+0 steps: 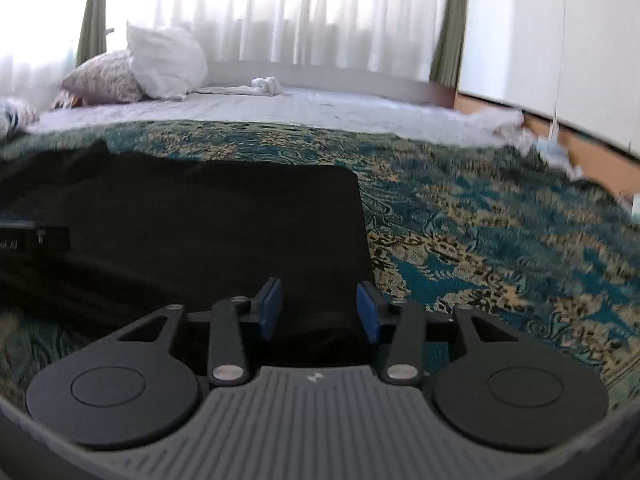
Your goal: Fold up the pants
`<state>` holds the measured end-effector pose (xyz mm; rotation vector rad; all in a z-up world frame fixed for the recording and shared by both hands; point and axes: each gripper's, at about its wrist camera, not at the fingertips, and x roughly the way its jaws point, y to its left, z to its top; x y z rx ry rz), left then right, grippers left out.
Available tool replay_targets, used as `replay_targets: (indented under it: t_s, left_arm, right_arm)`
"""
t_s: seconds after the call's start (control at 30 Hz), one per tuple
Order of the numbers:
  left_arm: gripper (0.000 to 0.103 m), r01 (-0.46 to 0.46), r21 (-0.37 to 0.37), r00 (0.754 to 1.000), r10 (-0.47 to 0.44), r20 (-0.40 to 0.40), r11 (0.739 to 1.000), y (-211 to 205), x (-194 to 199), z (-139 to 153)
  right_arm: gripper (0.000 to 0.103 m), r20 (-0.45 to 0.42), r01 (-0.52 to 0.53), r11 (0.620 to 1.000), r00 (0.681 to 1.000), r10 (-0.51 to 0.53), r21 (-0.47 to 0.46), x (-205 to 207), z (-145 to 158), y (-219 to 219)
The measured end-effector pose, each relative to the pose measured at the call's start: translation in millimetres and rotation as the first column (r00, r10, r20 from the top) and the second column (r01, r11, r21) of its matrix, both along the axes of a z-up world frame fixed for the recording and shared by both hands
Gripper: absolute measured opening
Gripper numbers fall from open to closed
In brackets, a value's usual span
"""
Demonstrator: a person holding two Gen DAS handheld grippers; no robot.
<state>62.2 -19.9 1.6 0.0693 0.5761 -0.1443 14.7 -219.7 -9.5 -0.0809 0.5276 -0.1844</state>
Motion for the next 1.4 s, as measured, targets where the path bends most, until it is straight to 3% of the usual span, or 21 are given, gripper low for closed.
replay_targets:
  t_s: [0.37, 0.9, 1.03, 1.2, 1.4]
  left_arm:
    - [0.057, -0.009, -0.038, 1.000, 0.008, -0.021, 0.999, 12, -1, -2]
    - [0.058, 0.004, -0.067, 1.000, -0.004, -0.003, 0.998, 26, -26, -4]
    - [0.058, 0.004, -0.081, 1.000, -0.005, -0.010, 0.997, 30, -31, 0]
    - [0.063, -0.002, -0.173, 0.999, -0.005, -0.040, 0.985, 48, -37, 10]
    - [0.071, -0.022, -0.329, 0.998, 0.002, -0.060, 0.944, 65, -23, 15]
  right_arm:
    - [0.051, 0.012, -0.020, 1.000, 1.000, 0.020, -0.007, -7, -1, 0]
    - [0.060, 0.003, -0.027, 0.999, 1.000, 0.027, -0.043, -19, 0, 4]
    - [0.068, -0.005, -0.035, 0.998, 0.999, 0.035, -0.061, -21, 2, 2]
    - [0.076, 0.010, -0.012, 0.999, 1.000, 0.012, 0.030, -25, 10, -11]
    - [0.079, 0.056, -0.032, 0.999, 0.998, 0.034, -0.029, -32, 13, 1]
